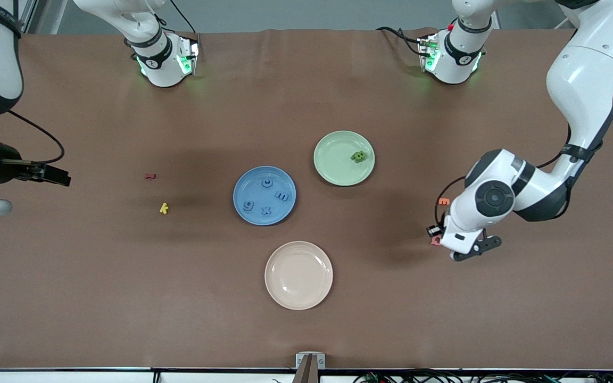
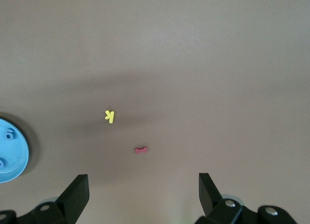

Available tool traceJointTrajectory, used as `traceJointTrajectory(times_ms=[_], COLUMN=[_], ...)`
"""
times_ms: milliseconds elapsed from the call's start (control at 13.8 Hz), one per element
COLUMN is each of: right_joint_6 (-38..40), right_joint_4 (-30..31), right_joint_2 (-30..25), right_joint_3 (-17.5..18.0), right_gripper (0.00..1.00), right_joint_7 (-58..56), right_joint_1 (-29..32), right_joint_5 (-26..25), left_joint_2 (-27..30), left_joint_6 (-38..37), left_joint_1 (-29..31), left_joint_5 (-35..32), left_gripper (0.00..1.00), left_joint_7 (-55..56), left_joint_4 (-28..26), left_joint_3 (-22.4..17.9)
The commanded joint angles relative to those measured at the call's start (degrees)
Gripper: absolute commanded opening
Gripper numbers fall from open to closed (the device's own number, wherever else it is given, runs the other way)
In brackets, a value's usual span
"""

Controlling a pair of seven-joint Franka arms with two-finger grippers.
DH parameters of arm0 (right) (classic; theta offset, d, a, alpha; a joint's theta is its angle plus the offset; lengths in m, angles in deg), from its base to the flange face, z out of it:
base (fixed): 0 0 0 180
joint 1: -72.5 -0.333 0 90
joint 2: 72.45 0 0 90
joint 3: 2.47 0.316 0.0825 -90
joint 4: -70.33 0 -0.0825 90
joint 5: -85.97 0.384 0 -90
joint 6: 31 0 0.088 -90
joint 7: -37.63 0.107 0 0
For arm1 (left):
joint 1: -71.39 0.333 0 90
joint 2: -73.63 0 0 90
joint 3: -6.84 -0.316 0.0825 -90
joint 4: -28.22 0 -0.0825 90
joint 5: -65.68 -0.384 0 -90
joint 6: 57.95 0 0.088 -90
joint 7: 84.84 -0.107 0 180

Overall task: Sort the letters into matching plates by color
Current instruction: 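Carry green q to the green plate with the left gripper and release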

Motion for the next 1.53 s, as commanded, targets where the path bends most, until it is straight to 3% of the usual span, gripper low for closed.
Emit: traceJointTrajectory(times_ms=[0,508,654,872,1235,1453], right_joint_6=[1.27,1.18,1.27,5.13,4.87,2.76], right_joint_4=[-1.32,-5.1,-5.36,-4.75,-2.64,2.45], right_joint_2=[0.25,0.33,0.42,0.33,-1.77,-6.07], right_joint_3=[1.16,1.16,1.16,1.34,1.51,1.51], right_gripper=[1.0,1.0,1.0,1.0,1.0,1.0], right_joint_7=[-0.67,1.88,1.97,1.44,1.44,1.35], right_joint_1=[1.16,2.91,3.19,2.92,1.95,1.95], right_joint_5=[0.04,0.56,2.49,3.46,3.47,3.38], left_joint_2=[1.27,1.26,1.27,1.0,0.65,0.65], left_joint_6=[-0.86,1.77,5.1,8.53,9.16,9.25], left_joint_1=[0.51,0.51,0.34,-0.71,-3.97,-4.15], left_joint_5=[-0.63,-1.69,-2.38,-8.88,-9.25,-9.25], left_gripper=[0.0,0.0,0.0,0.0,0.0,0.0], left_joint_7=[8.66,26.87,30.48,38.65,42.97,44.03], left_joint_4=[-3.77,-13.7,-17.3,-22.4,-23.3,-25.22], left_joint_3=[3.67,12.29,13.17,14.06,14.14,14.4])
